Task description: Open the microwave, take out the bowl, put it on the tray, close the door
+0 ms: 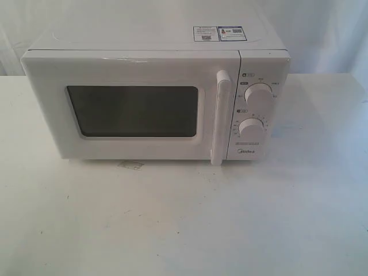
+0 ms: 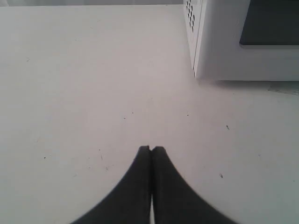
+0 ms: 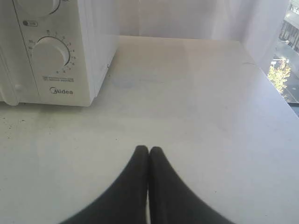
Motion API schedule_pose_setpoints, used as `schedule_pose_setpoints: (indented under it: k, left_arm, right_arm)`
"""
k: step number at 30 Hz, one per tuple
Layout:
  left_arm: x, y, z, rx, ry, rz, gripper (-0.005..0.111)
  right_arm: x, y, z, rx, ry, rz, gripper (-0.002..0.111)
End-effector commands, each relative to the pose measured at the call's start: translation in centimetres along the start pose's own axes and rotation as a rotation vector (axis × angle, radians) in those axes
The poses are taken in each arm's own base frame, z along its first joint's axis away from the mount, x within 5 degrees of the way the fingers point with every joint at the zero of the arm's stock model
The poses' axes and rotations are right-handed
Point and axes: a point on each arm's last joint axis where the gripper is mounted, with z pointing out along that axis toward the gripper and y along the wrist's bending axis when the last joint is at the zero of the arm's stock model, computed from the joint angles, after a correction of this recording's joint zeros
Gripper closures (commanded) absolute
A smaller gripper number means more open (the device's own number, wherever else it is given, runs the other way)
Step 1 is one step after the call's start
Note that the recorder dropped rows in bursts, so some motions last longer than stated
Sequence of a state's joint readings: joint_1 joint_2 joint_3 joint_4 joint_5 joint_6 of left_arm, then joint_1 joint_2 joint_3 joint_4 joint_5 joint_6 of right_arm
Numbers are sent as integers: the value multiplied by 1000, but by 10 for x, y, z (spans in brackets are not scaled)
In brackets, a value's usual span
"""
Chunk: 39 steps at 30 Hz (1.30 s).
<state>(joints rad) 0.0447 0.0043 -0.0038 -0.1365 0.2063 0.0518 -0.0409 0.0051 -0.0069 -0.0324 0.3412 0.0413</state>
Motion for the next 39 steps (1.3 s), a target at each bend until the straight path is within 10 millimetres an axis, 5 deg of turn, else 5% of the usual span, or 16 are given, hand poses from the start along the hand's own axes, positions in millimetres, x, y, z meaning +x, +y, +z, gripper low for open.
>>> schedule_pose_setpoints:
  k: [1,39]
  left_arm:
    - [1,-1,0,10,3,-2,107]
    - [1,-1,0,10,3,-2,107]
  right_arm:
    - [1,0,0,7,-4,2,108]
    - [-4,-1,0,13,-64,-88,108]
